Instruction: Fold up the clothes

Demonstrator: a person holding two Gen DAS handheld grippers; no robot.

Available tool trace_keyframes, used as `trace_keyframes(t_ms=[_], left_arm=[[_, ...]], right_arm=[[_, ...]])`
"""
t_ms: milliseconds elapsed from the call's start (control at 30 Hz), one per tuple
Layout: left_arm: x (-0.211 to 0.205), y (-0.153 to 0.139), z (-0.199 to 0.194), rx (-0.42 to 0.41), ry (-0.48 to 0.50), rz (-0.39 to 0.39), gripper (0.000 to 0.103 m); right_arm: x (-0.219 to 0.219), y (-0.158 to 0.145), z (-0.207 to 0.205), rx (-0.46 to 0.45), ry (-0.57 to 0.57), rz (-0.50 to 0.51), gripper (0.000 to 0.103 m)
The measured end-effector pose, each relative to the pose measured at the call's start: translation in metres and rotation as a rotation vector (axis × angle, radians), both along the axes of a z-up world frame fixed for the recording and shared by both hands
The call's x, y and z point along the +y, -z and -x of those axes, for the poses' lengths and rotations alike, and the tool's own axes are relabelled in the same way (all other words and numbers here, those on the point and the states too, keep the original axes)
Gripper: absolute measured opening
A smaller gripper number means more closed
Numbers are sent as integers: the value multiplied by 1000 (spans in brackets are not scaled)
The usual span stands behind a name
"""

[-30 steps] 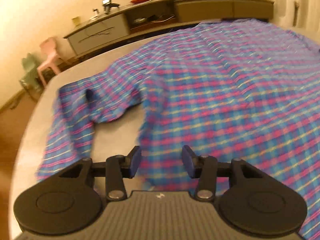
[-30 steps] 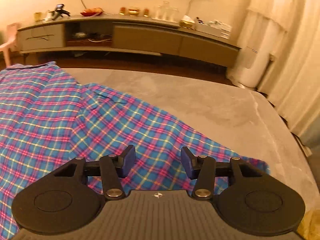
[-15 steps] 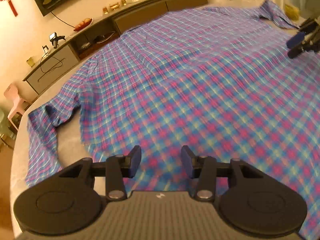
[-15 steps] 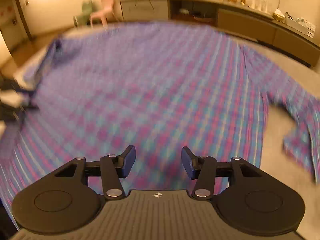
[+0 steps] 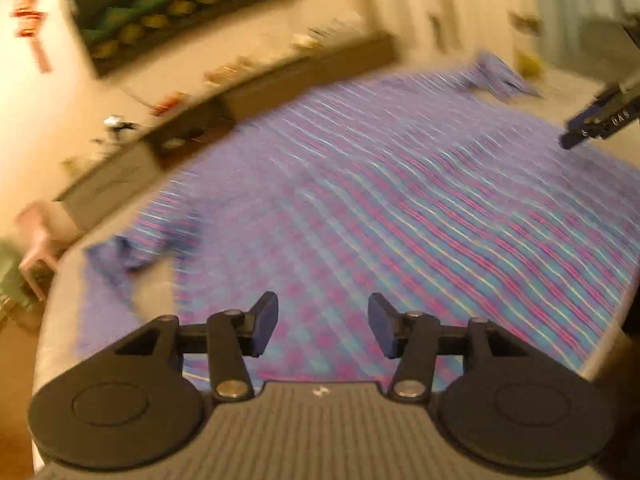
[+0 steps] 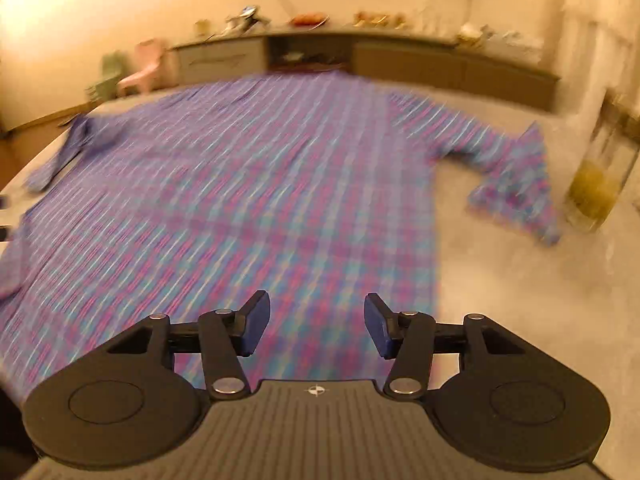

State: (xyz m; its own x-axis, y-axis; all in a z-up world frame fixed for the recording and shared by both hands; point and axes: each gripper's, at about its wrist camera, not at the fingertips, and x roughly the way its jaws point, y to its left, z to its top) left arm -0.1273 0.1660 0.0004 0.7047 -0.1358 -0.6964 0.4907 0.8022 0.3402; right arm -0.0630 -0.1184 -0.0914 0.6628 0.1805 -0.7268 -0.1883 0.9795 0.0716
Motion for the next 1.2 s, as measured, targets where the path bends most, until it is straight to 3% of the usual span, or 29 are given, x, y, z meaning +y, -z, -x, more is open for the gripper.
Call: trace_keyframes(t_ms=[133, 233, 300, 333, 400, 433, 533, 600, 667, 733, 767, 800, 833, 867, 967, 1067, 1200], left_arm=[[2, 29, 19, 55, -52, -128, 49], [18, 31, 41, 16, -143, -207, 48], [25, 29, 52, -34, -199, -291, 45], [29, 22, 58, -54, -219, -284, 45], [31, 1, 62, -74, -238, -212, 45], [29, -12, 62, -80, -233, -161, 46], [7, -54, 52, -94, -166, 5, 49], [-16, -72, 35, -69, -93, 108, 55], [-48, -82, 15, -41, -23, 182, 64], [-79, -87, -10, 7, 34, 245, 64], [-95, -89, -22, 31, 60, 279, 65], [-112, -90, -34, 58, 82, 319, 67], [-129, -92, -50, 89, 101, 366, 70], [-145, -94, -67, 119, 114, 416, 76], [-193, -96, -115, 158, 129, 524, 88], [-231, -84, -174, 163, 113, 571, 94], [-271, -39, -255, 316, 78, 650, 96]], right_arm=[[-3, 22, 21, 56, 18, 62, 55], [-21, 26, 20, 67, 68, 88, 55], [-51, 22, 10, 46, 132, 38, 58], [-65, 19, 4, 36, 164, 13, 60], [-101, 12, -21, -16, 290, -16, 88], [-112, 15, -42, -13, 327, 1, 90], [-144, 22, -103, -3, 436, 52, 90], [-152, 32, -137, 11, 440, 98, 90], [-164, 42, -158, 14, 465, 90, 89], [-176, 54, -172, 11, 474, 44, 86], [-177, 54, -175, 0, 473, 46, 76], [-177, 52, -178, -11, 455, 43, 42], [-173, 48, -180, -11, 433, 39, 18], [-170, 47, -182, -9, 407, 39, 2], [-156, 32, -172, -107, 345, 80, 2], [-138, 13, -153, -205, 261, 65, 2], [-110, 0, -125, -282, 122, 33, 2]])
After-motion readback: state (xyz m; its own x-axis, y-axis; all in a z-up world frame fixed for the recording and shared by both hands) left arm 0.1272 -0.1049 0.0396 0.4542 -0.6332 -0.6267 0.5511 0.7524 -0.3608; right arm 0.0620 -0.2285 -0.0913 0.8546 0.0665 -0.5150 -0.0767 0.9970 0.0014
